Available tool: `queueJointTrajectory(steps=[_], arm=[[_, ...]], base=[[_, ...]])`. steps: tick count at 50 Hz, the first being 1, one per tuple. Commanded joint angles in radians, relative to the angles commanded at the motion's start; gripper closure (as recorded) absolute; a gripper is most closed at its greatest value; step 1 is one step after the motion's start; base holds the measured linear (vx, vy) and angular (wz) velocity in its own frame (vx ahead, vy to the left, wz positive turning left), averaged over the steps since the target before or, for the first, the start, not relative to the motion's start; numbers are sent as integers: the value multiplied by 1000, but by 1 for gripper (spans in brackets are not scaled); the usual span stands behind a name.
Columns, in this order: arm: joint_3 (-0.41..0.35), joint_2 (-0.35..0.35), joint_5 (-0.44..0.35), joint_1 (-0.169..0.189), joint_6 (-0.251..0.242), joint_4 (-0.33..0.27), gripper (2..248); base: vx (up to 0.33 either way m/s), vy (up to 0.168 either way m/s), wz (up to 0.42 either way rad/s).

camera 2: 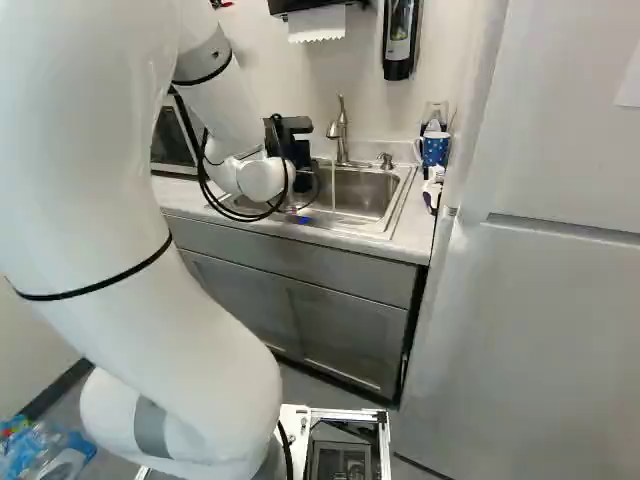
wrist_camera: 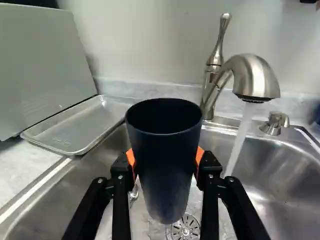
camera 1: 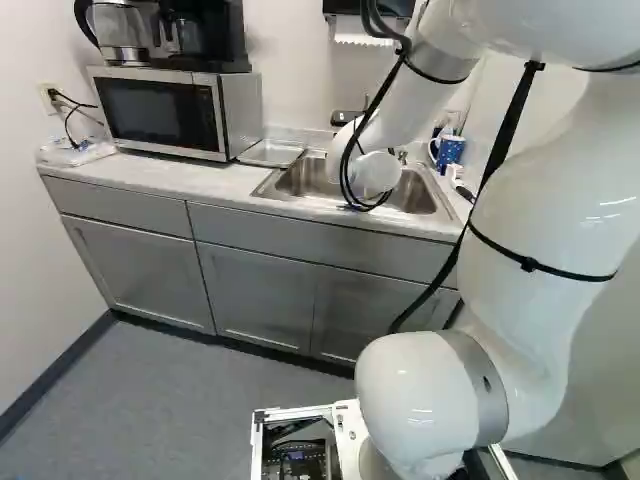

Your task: Rinse the cup and place it in the tray

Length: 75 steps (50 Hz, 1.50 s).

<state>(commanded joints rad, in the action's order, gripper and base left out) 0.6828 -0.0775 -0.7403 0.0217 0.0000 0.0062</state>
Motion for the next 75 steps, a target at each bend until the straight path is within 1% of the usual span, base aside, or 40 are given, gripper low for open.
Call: queueJointTrajectory(steps=[18,24,37,54,66,75], arm=[[5,-5,0,55,0,0,125],[10,-16,0,70,0,0,125],[21,-53,-6,80,0,0,125],[23,-91,-64,99,0,0,125],[28,-96,-104,129,0,0,125],[30,-98,-106,135,0,0,125]], base=[[0,0,0],[0,0,0],[0,0,0],[0,0,0],[0,0,0],[0,0,0]])
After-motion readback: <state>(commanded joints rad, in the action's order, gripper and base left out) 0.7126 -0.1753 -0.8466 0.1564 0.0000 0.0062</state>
